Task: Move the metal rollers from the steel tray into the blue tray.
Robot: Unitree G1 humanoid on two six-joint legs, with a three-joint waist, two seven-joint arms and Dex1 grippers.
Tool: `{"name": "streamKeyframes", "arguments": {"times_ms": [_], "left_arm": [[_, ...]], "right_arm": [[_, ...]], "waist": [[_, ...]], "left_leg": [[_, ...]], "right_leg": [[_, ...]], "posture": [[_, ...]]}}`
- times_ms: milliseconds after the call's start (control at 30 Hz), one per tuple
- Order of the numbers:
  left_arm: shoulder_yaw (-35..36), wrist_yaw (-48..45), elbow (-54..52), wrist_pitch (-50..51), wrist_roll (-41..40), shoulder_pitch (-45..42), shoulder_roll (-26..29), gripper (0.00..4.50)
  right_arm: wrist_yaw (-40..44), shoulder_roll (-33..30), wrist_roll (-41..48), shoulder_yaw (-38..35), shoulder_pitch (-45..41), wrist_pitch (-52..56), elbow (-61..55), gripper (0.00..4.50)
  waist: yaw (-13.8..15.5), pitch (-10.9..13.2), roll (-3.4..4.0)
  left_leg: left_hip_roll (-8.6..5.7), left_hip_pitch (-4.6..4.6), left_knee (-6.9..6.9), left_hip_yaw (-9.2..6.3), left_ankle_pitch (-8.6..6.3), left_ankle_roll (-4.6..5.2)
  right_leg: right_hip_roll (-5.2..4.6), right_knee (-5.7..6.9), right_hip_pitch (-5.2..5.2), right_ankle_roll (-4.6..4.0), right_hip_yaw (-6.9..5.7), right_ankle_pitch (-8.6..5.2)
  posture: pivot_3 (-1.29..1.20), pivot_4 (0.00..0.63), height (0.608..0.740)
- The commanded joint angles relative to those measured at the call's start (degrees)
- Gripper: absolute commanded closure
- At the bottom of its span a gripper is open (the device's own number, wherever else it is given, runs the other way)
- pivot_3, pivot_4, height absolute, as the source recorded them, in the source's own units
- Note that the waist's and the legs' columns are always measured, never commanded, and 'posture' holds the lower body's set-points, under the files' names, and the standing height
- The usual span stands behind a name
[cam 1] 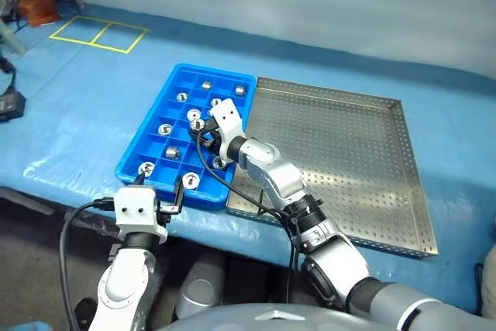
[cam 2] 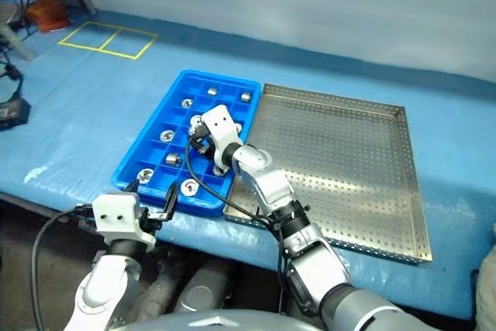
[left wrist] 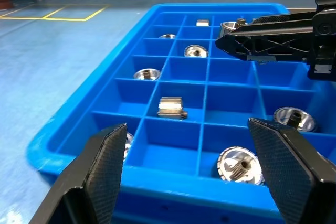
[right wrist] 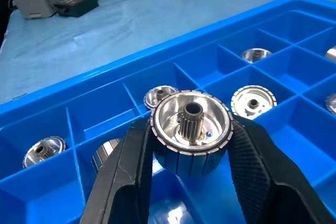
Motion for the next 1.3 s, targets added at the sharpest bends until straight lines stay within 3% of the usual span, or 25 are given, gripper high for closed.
{"name": "streamKeyframes", "arguments": {"times_ms": [33, 333, 867, 1133, 1300], "left_arm": [[-0.5, -0.1, -3.0, -1.2, 0.3, -0.7, -0.1, 0.51], [-0.7, -1.7, -1.8, -0.4, -0.2, -3.2, 0.5, 0.51], [-0.6, -3.2, -1.4, 0.5, -0.3, -4.6, 0.8, 0.51], [0.2, -3.7, -1.2, 1.2, -0.3, -6.1, 1.6, 0.51], [2.7, -5.6, -0.3, 3.2, -0.2, -10.0, 4.7, 0.51]], "right_arm": [[0.2, 0.0, 0.2, -2.0, -1.4, -1.9, -0.5, 2.81], [-0.4, -1.9, -0.4, -3.7, -0.2, -1.3, -1.5, 2.81], [-0.3, -4.7, 0.0, -5.5, 2.4, 3.2, -4.7, 2.81], [0.0, -4.8, 0.0, -5.2, 3.6, 5.0, -8.3, 0.15], [1.7, -6.7, 1.0, -5.2, 6.4, 6.5, -17.4, 0.04]], "waist": [[1.6, 0.0, 0.00], [5.4, 0.0, -0.01], [5.5, 0.0, 0.00], [5.3, 0.0, 0.01], [4.9, 0.0, 0.02]], "left_leg": [[0.00, -0.04, 0.00, 0.01, 0.00, -0.01], [-0.01, -0.20, 0.01, 0.28, -0.04, -0.07], [-0.05, -0.25, 0.04, 0.03, -0.10, -0.18], [-0.07, -0.24, 0.08, -0.05, -0.11, -0.20], [-0.07, -0.26, 0.10, -0.12, -0.10, -0.23]], "right_leg": [[0.00, -0.01, -0.02, 0.00, 0.00, 0.00], [0.01, 0.00, -0.18, 0.08, -0.13, 0.04], [0.05, 0.02, -0.09, 0.03, -0.66, 0.02], [0.05, 0.00, -0.04, 0.02, -0.73, 0.01], [0.06, 0.01, -0.03, 0.00, -0.79, 0.00]], "posture": [[0.57, 0.150, 0.740], [0.53, 0.150, 0.740], [0.51, 0.150, 0.740], [0.47, 0.150, 0.740], [0.39, 0.150, 0.740]]}}
